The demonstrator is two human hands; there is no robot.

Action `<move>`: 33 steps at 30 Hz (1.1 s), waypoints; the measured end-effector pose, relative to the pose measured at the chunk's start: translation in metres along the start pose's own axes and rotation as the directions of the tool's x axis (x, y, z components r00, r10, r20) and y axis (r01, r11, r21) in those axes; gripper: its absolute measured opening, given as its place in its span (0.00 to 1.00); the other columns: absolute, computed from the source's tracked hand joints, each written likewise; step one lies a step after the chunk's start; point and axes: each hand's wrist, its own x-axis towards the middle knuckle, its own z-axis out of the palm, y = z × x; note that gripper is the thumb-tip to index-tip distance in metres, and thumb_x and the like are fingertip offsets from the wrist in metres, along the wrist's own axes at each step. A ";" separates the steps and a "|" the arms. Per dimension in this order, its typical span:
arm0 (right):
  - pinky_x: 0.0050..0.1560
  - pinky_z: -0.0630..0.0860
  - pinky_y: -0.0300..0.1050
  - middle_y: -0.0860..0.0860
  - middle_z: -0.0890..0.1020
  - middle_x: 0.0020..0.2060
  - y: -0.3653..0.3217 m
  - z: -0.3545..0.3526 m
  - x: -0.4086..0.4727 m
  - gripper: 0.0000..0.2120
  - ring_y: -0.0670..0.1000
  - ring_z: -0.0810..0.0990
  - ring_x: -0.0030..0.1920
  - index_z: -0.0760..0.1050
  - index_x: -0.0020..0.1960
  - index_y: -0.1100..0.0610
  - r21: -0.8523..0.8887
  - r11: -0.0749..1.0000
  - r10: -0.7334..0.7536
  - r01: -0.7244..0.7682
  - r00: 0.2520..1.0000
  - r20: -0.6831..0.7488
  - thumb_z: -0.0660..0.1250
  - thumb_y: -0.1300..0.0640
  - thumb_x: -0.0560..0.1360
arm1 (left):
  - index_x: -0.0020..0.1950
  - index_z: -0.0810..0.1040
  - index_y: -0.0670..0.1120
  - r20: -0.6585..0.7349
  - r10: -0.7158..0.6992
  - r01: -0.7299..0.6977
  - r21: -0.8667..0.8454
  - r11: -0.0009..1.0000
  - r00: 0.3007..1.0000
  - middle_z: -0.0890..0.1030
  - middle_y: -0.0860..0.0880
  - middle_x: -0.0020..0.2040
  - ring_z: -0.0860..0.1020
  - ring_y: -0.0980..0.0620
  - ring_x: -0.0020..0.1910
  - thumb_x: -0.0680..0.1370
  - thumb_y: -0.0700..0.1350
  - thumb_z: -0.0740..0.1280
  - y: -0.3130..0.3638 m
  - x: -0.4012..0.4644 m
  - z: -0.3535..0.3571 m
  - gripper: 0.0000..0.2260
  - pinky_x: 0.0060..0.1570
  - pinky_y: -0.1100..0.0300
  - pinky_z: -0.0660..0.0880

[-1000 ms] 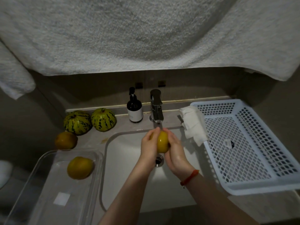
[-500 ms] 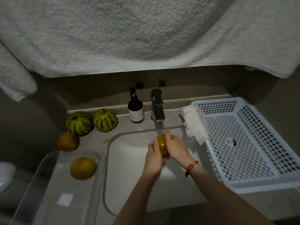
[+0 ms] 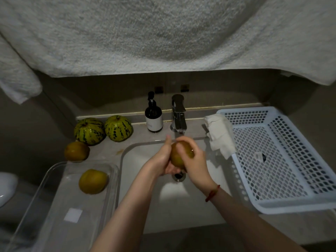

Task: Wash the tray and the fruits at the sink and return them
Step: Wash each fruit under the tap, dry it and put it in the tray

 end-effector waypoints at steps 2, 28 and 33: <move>0.46 0.78 0.48 0.52 0.79 0.50 0.002 0.009 0.015 0.05 0.54 0.78 0.51 0.76 0.48 0.47 0.382 0.820 0.516 -0.425 0.839 -0.174 0.63 0.48 0.77 | 0.59 0.69 0.46 -0.030 0.230 -0.209 0.310 0.927 0.973 0.80 0.41 0.50 0.82 0.44 0.44 0.79 0.64 0.48 -0.009 0.008 0.009 0.24 0.47 0.52 0.80; 0.30 0.78 0.39 0.53 0.80 0.39 -0.025 -0.013 0.037 0.09 0.45 0.79 0.28 0.77 0.44 0.55 -0.120 0.870 0.487 -0.478 0.870 0.071 0.60 0.61 0.79 | 0.62 0.70 0.45 -0.122 -0.211 0.098 -0.599 0.795 0.970 0.76 0.39 0.55 0.76 0.40 0.46 0.74 0.52 0.67 -0.018 0.045 -0.027 0.21 0.34 0.47 0.74; 0.22 0.72 0.34 0.55 0.77 0.34 -0.060 -0.026 0.097 0.09 0.47 0.75 0.26 0.73 0.53 0.63 0.119 0.759 0.630 -0.640 0.768 0.111 0.55 0.62 0.80 | 0.61 0.70 0.44 -0.109 -0.183 0.062 -0.676 0.734 0.977 0.75 0.39 0.56 0.76 0.40 0.46 0.76 0.52 0.66 -0.009 0.052 -0.024 0.18 0.34 0.46 0.73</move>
